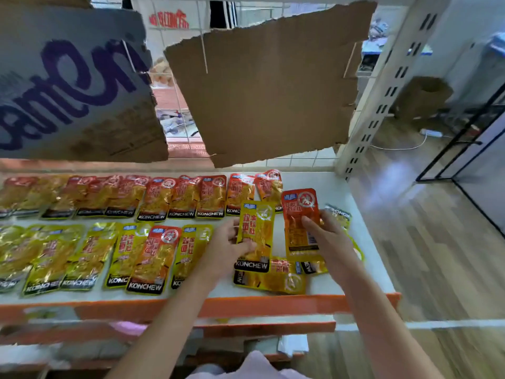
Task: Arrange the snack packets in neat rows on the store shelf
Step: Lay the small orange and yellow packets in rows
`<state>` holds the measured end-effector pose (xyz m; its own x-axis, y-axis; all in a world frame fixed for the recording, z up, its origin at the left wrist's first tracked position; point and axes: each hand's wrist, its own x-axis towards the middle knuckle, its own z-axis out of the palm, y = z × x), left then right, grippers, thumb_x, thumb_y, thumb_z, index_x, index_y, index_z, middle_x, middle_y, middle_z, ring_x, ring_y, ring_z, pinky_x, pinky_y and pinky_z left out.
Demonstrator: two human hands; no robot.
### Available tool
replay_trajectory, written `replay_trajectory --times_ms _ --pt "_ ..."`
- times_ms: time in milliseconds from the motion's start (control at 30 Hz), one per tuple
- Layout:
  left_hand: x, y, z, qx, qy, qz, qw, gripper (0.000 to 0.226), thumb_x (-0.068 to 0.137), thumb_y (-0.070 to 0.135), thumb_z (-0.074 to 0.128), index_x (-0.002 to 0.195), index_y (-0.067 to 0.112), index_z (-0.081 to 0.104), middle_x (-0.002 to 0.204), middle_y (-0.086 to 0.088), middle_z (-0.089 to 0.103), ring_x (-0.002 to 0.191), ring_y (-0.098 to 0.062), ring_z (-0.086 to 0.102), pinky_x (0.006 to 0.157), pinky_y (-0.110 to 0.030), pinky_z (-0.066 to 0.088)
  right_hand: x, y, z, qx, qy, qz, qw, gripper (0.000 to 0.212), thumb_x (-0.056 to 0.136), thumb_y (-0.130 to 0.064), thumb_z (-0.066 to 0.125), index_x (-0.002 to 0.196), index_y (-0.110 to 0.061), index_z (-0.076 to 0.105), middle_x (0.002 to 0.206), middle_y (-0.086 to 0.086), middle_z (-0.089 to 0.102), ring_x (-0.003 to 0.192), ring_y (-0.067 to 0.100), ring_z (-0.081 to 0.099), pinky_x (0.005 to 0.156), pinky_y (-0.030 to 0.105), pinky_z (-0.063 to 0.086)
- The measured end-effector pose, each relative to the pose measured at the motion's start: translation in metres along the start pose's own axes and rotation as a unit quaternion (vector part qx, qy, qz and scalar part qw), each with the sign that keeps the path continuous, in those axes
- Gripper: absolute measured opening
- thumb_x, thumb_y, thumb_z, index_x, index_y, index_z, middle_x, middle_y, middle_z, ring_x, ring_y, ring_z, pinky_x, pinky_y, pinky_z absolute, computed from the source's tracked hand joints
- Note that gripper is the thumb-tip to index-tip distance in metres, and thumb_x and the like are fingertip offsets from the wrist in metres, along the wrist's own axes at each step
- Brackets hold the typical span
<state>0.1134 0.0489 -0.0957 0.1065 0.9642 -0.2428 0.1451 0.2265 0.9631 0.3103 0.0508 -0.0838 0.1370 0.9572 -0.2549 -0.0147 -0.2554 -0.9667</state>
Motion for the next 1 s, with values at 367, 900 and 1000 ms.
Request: replay_trajectory --times_ms 367,900,1000 --pt "-0.023 -0.02 -0.049 0.034 0.038 0.015 0.999 0.032 0.084 0.01 0.067 0.104 0.033 0.058 0.1 0.006 0.069 0.094 -0.008 0.065 0.09 -0.027 0.05 -0.031 0.027 0.065 -0.105 -0.08 0.025 0.991 0.031 0.08 -0.009 0.069 0.097 -0.029 0.052 0.099 0.001 0.067 0.094 0.02 0.064 0.089 0.047 0.05" --pt "-0.023 -0.034 -0.05 0.205 0.056 0.042 0.976 0.077 0.08 0.032 0.071 0.144 0.024 0.028 0.135 -0.001 0.048 0.121 -0.017 0.05 0.091 -0.023 0.039 -0.033 0.025 0.07 -0.372 0.02 -0.044 0.927 0.024 0.083 -0.011 0.064 0.105 -0.007 0.056 0.097 0.004 0.05 0.083 0.016 0.051 0.06 0.021 0.029" --pt "-0.024 -0.034 -0.048 0.195 0.058 0.057 0.977 0.076 0.08 0.028 0.072 0.142 0.021 0.03 0.121 0.001 0.053 0.106 -0.01 0.053 0.081 -0.014 0.035 -0.034 0.028 0.07 -0.375 0.044 -0.041 0.925 0.022 0.082 -0.014 0.065 0.1 -0.006 0.055 0.096 0.004 0.047 0.087 0.018 0.047 0.062 0.024 0.025"
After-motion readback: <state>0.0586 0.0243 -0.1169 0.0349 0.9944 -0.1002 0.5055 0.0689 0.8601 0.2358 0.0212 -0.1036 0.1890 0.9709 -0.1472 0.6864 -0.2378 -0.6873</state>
